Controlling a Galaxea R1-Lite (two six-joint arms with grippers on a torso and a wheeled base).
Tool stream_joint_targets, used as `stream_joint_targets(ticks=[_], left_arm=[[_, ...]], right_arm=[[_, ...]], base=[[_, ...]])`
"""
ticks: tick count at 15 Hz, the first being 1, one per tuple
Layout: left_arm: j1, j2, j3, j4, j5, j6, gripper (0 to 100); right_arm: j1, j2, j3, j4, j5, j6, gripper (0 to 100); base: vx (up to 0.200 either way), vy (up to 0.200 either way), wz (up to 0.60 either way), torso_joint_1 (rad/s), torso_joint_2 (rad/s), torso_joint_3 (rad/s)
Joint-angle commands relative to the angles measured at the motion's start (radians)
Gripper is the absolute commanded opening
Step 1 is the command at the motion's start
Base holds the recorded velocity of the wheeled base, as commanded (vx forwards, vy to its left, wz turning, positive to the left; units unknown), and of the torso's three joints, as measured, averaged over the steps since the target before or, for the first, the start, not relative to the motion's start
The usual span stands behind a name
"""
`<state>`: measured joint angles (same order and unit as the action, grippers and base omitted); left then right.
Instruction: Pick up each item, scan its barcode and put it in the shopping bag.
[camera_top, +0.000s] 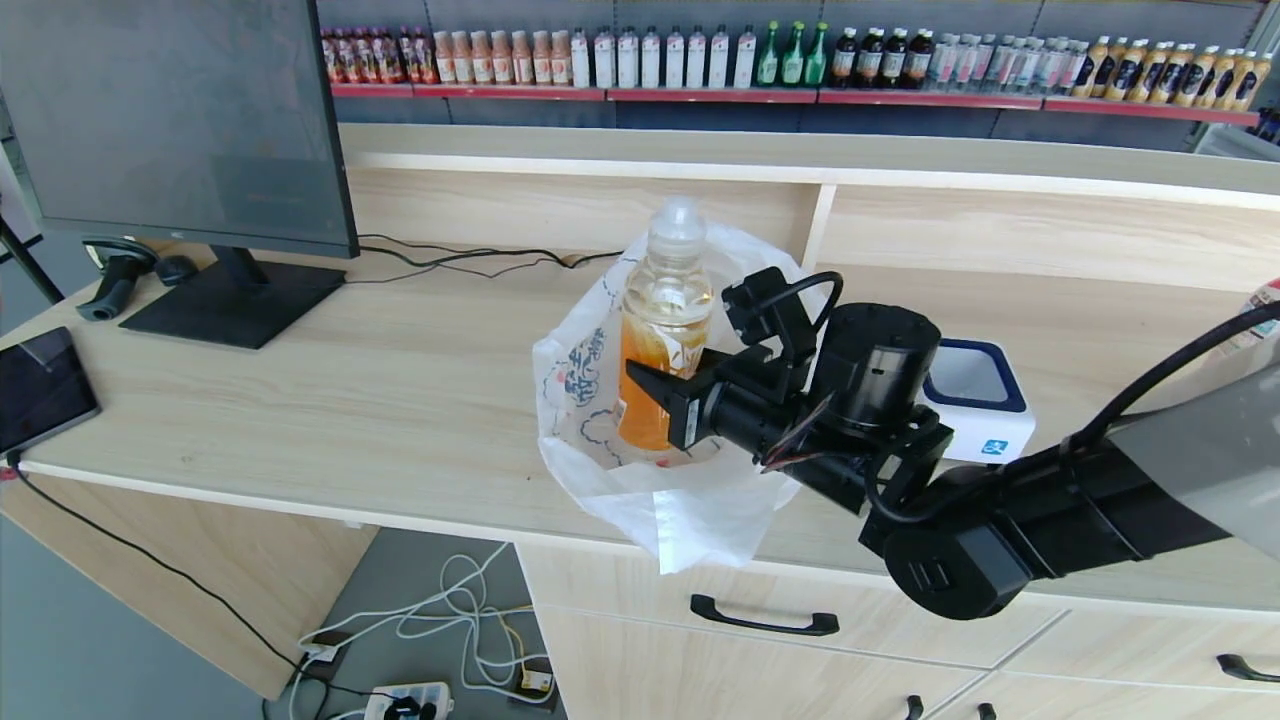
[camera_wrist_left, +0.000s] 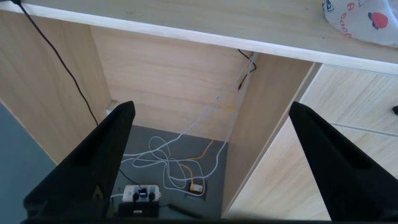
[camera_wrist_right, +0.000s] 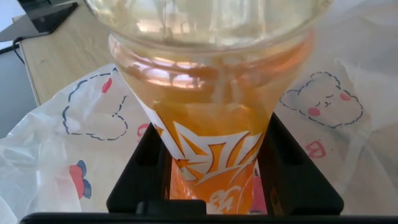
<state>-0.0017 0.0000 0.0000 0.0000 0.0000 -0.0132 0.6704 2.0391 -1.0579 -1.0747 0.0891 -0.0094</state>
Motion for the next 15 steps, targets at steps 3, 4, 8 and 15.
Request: stream_joint_targets(ticks=[3,4,8,15], left_arm=[[-0.001,0.0,0.0,0.0,0.0,0.001,100],[-0.001,0.0,0.0,0.0,0.0,0.001,100],[-0.001,0.0,0.0,0.0,0.0,0.001,100],[-0.001,0.0,0.0,0.0,0.0,0.001,100]], right_arm=[[-0.003,-0.013,0.001,0.005,0.0,0.0,0],[-0.012,-0.007,0.004,0.005,0.0,0.0,0],[-0.014,0.001,0.013,0.004,-0.003,0.0,0],[-0.012,0.023,0.022,-0.004,-0.003,0.002,0]], base=[[0.0,0.0,0.0,0.0,0.0,0.0],[0.0,0.0,0.0,0.0,0.0,0.0],[0.0,0.0,0.0,0.0,0.0,0.0],[0.0,0.0,0.0,0.0,0.0,0.0]])
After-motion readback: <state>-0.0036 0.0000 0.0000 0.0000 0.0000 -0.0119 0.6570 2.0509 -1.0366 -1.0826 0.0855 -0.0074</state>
